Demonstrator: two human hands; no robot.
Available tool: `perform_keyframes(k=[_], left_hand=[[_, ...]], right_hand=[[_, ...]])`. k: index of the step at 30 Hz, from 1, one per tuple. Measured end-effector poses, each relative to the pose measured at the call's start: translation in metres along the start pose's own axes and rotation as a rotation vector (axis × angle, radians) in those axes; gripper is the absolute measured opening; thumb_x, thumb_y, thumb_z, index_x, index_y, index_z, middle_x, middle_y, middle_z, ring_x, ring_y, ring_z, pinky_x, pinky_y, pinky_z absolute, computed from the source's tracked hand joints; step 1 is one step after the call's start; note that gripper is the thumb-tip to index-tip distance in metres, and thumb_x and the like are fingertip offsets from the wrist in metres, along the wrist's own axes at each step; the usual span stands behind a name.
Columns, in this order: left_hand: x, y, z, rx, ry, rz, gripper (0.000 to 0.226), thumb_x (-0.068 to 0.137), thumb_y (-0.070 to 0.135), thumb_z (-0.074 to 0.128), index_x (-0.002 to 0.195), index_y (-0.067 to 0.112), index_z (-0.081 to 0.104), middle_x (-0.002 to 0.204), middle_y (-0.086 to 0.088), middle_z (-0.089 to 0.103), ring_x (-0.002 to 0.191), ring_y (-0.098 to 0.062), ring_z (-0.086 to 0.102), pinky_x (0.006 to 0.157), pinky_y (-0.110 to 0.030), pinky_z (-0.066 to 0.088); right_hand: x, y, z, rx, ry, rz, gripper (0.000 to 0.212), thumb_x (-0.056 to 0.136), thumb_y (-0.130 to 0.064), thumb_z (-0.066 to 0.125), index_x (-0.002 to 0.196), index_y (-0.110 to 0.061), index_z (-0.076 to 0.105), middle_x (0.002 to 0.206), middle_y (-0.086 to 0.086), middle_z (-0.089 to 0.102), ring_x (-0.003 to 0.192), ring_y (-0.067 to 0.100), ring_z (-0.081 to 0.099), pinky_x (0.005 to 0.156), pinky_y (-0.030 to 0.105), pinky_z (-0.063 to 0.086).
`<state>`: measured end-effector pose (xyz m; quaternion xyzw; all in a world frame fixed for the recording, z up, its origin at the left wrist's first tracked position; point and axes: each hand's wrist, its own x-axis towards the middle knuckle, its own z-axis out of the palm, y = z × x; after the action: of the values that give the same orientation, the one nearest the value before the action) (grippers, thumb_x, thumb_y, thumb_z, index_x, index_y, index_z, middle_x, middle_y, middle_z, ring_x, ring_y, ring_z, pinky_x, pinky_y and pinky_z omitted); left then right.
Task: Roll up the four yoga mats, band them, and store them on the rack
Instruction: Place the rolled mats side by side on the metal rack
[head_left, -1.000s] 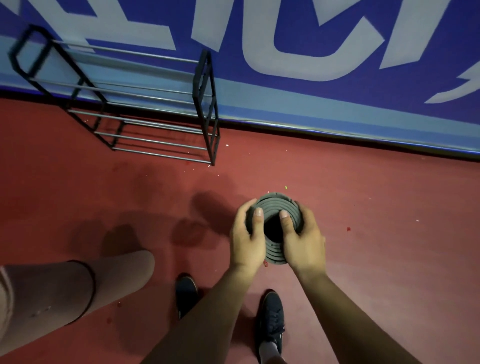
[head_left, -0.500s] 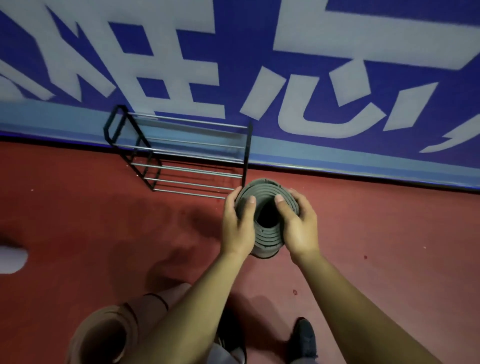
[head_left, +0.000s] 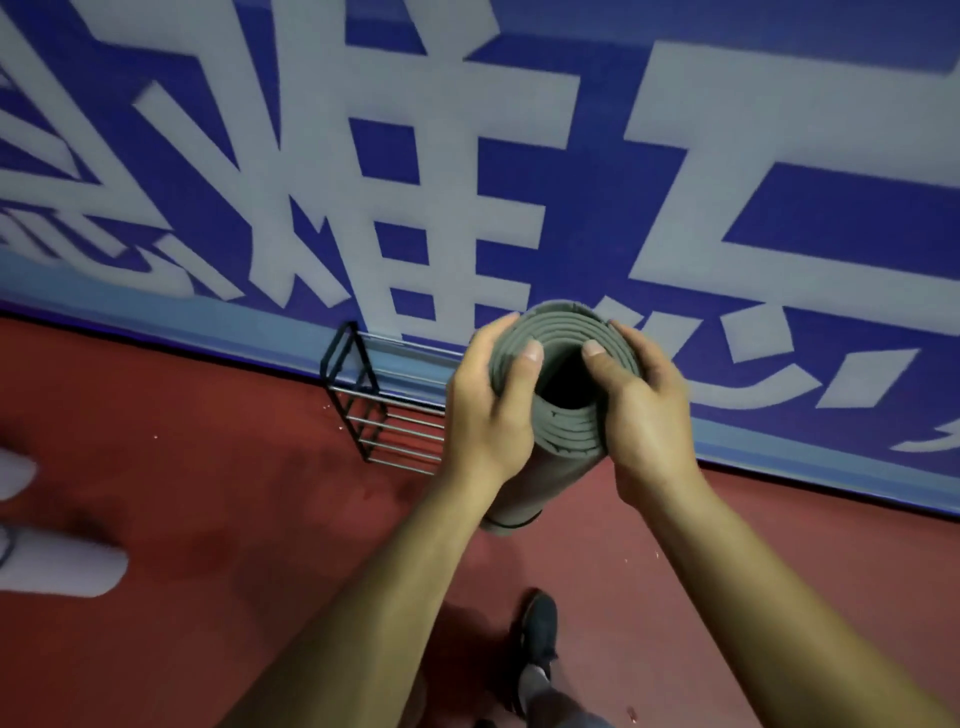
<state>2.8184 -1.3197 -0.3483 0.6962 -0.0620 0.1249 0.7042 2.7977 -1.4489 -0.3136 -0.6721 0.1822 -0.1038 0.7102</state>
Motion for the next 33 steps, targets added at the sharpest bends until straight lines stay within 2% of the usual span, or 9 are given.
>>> perform_keyframes(k=[5,8,12,19,22,24,27,33], left_hand=[[0.081,0.048,0.006,0.008,-0.001,0.056,0.053,0.091,0.054,0.053,0.131,0.02,0.061,0.116,0.01,0.071,0.112,-0.006,0.065,0.095,-0.034,0.054],[0.121,0.062,0.01,-0.004,-0.016,0.075,0.052,0.093,0.051,0.055,0.134,0.02,0.058,0.121,0.006,0.07,0.116,-0.012,0.065,0.098,-0.041,0.054],[0.163,0.067,0.012,0.026,-0.022,0.119,0.041,0.095,0.044,0.054,0.131,0.028,0.059,0.123,0.01,0.067,0.117,-0.01,0.063,0.096,-0.036,0.056],[0.208,0.046,0.025,0.127,-0.079,0.11,0.035,0.098,0.037,0.053,0.13,0.026,0.061,0.131,0.008,0.063,0.124,-0.009,0.058,0.099,-0.03,0.053],[0.224,0.035,0.027,0.11,-0.109,0.101,0.036,0.098,0.034,0.054,0.132,0.024,0.056,0.125,0.014,0.064,0.12,-0.006,0.06,0.093,-0.019,0.05],[0.233,0.028,0.027,0.095,-0.135,0.069,0.043,0.096,0.04,0.055,0.137,0.026,0.051,0.123,0.017,0.064,0.118,-0.002,0.06,0.089,-0.012,0.048],[0.244,0.016,0.026,0.093,-0.181,0.022,0.053,0.093,0.048,0.054,0.141,0.025,0.049,0.125,0.014,0.064,0.117,-0.001,0.06,0.089,-0.011,0.048],[0.267,-0.002,0.025,0.087,-0.261,-0.008,0.049,0.092,0.045,0.055,0.137,0.025,0.05,0.122,0.013,0.065,0.113,-0.001,0.061,0.087,-0.009,0.047]], right_hand=[[0.05,-0.072,0.023,-0.018,-0.058,-0.082,0.036,0.086,-0.03,0.073,0.121,-0.022,0.069,0.111,-0.003,0.076,0.105,0.014,0.072,0.099,0.045,0.056],[0.082,-0.101,0.034,-0.013,-0.078,-0.128,0.038,0.086,-0.031,0.072,0.123,-0.025,0.068,0.112,-0.004,0.076,0.104,0.013,0.072,0.098,0.044,0.056],[0.124,-0.124,0.05,-0.041,-0.113,-0.168,0.037,0.093,-0.028,0.07,0.13,-0.028,0.065,0.116,-0.009,0.073,0.106,0.007,0.07,0.1,0.041,0.056],[0.176,-0.118,0.06,-0.007,-0.053,-0.106,0.031,0.097,-0.021,0.067,0.126,-0.03,0.068,0.114,-0.011,0.074,0.105,0.004,0.07,0.099,0.039,0.057],[0.192,-0.109,0.066,0.01,-0.011,-0.079,0.03,0.097,-0.021,0.066,0.125,-0.029,0.069,0.112,-0.012,0.075,0.103,0.003,0.071,0.097,0.036,0.057],[0.199,-0.102,0.071,0.02,0.028,-0.066,0.029,0.097,-0.02,0.067,0.124,-0.029,0.069,0.11,-0.013,0.076,0.102,0.002,0.071,0.097,0.035,0.057],[0.208,-0.092,0.078,0.016,0.078,-0.039,0.03,0.097,-0.019,0.067,0.125,-0.029,0.069,0.113,-0.011,0.075,0.106,0.004,0.07,0.101,0.038,0.056],[0.221,-0.08,0.087,-0.01,0.163,-0.018,0.029,0.096,-0.02,0.066,0.124,-0.029,0.069,0.115,-0.01,0.075,0.108,0.007,0.069,0.102,0.042,0.055]])
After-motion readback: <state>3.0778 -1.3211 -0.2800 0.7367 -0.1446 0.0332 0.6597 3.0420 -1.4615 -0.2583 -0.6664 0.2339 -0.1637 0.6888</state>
